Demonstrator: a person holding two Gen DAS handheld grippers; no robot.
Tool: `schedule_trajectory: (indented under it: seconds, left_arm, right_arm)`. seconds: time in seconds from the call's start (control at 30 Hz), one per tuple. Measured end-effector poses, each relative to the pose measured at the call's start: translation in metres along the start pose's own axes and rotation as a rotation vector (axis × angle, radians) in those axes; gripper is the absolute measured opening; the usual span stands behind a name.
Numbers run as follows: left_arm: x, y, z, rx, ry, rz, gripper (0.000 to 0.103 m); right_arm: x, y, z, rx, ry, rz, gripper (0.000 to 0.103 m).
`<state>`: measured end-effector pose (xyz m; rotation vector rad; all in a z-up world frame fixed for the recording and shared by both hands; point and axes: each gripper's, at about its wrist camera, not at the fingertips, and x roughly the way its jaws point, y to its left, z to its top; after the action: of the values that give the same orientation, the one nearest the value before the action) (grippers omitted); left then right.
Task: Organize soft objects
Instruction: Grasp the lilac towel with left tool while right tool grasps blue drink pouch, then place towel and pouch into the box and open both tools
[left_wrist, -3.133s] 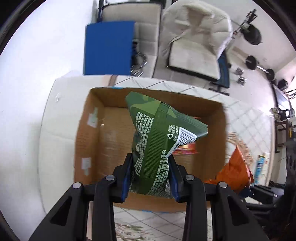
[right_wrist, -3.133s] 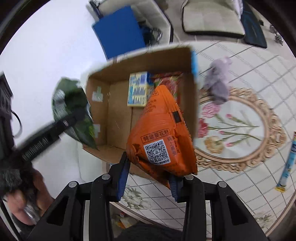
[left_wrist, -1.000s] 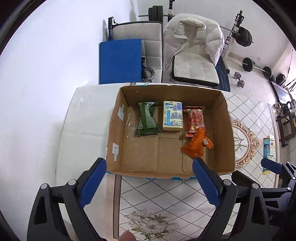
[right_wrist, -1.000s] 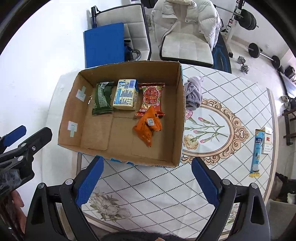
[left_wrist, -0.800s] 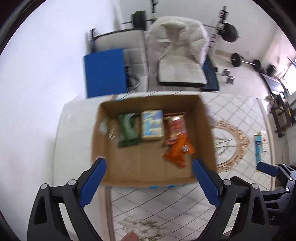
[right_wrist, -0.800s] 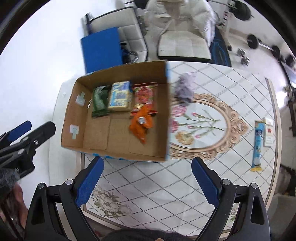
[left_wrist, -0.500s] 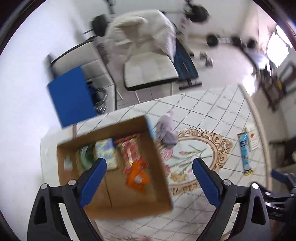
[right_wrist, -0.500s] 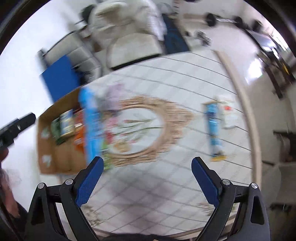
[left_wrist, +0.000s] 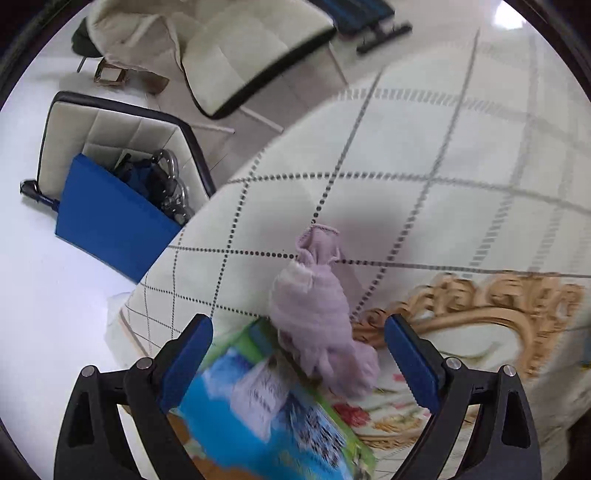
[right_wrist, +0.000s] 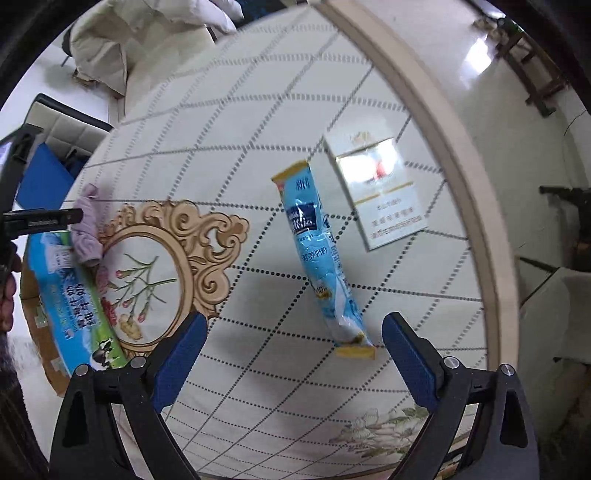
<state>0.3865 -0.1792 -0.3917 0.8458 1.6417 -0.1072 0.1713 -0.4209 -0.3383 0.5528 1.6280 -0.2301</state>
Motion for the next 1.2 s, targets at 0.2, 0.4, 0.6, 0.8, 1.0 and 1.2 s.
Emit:
schedule_trajectory:
  seconds: [0.2,0.4,0.6,0.8,1.0,1.2]
  left_arm:
    - [0.026,-0.019,-0.006,0.020,0.021,0.041,0.094]
    - [0.026,-0.027,-0.028,-0.046,0.035,-0.065,0.045]
    - [0.004,-0.031,-0.059,-0.148,-0.062,-0.176,0.034]
    - [-0.033,-0.035,-0.096,-0.225,-0.140,-0.315,0.031]
    - [-0.083,-0.029,-0.148,-0.296,-0.231,-0.438,0.031]
    - [-0.117,0.013,-0.211,-0.384,-0.317,-0.512,0.031]
  right_arm:
    - [0.038,-0.005,0.006,0.006,0.068,0.003,0.097]
    - [0.062,-0.007,0.017,0.023,0.083,-0.027,0.075]
    - [0.065,0.001,0.013,0.007,0.054,-0.099,0.023]
    - [0.052,0.019,-0.009,-0.031,0.040,-0.045,0.016]
    - [0.006,0.055,-0.047,-0.113,-0.005,0.077,0.015]
    - [-0.050,0.118,-0.082,-0.258,-0.059,0.147,0.015]
